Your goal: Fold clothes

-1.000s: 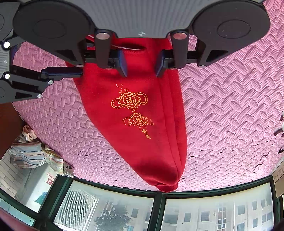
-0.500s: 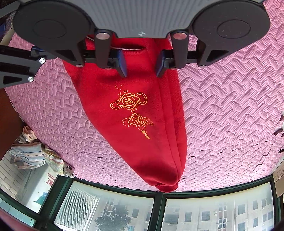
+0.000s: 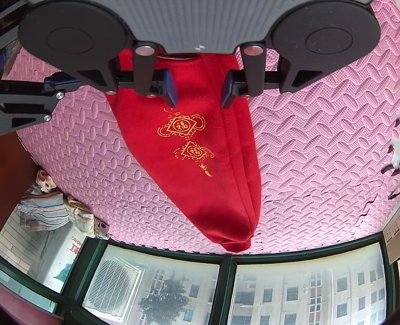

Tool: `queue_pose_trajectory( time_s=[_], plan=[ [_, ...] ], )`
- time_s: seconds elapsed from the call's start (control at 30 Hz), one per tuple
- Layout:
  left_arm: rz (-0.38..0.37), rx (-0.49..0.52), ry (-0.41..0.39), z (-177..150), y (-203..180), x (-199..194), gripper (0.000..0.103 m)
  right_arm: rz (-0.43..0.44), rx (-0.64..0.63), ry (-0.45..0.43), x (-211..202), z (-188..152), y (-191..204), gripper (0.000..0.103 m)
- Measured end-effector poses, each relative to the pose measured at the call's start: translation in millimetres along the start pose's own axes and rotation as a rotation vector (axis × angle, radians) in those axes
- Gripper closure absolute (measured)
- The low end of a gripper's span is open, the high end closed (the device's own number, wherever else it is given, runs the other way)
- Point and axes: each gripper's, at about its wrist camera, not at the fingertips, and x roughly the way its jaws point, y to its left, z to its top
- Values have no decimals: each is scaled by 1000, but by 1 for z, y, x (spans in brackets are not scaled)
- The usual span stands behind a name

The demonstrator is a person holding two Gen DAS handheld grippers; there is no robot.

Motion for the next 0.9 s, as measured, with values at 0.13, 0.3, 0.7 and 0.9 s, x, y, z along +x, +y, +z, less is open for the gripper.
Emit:
queue_pose_trajectory(
  time_s=[0.13,0.3,0.7,0.9],
  plan=[
    [23,8,-24,10,3,-2,63,-49,-5,-11,-3,10,-14,62],
    [73,0,-1,21,7,22,63,-127,6,-23,19,20,-33,62],
    [114,-21,44,20,22,50,63,-152,31,40,53,8,-52,62],
    [131,-14,33,28,18,48,64,-166,29,-8,45,28,-64,61]
  ],
)
